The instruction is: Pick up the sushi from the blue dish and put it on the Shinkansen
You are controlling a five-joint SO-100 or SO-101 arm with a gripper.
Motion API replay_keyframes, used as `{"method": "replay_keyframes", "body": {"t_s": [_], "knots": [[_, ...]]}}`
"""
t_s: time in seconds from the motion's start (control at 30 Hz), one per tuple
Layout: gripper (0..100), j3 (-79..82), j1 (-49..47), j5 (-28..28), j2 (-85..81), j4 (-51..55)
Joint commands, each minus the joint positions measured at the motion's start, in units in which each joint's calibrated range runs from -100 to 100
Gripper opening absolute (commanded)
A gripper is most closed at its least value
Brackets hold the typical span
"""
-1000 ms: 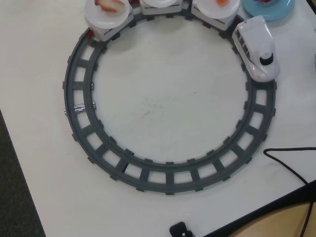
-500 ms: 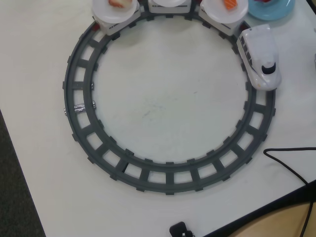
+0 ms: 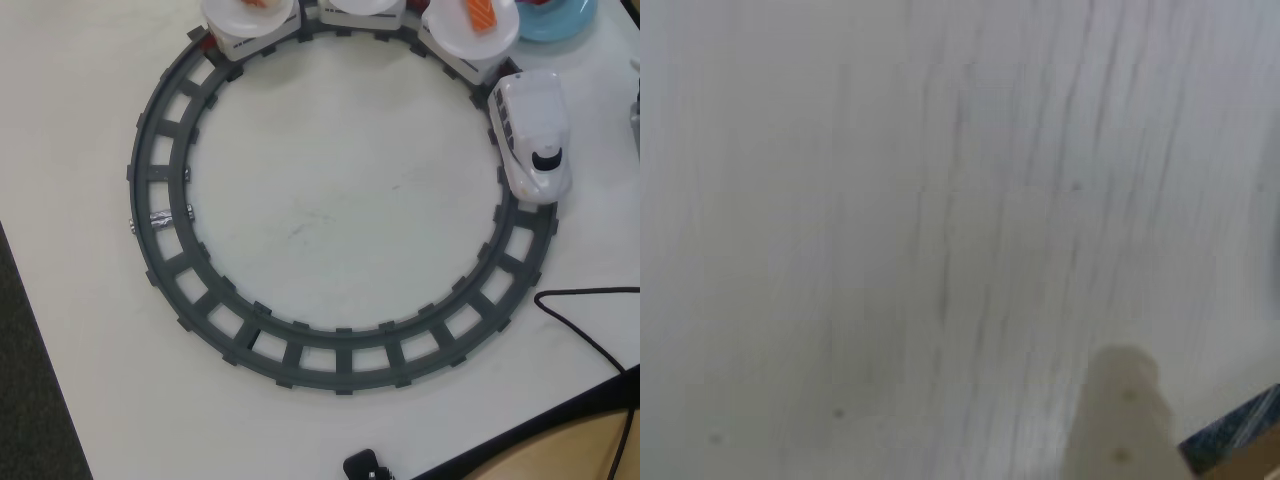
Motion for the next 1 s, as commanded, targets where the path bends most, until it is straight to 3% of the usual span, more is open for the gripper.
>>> {"method": "replay_keyframes", "body": {"t_s": [0.0,0.13,0.33,0.7,0.97], "knots": [[34,-11.64,0.19,-0.34,20.86,-8.15],[34,-26.27,0.19,-0.02,38.98,-12.0],[33,-50.87,4.06,-0.28,54.68,-9.43],[33,-104.28,2.39,-0.39,80.48,21.72],[33,-130.04,-0.16,-0.39,105.45,31.22]]}}
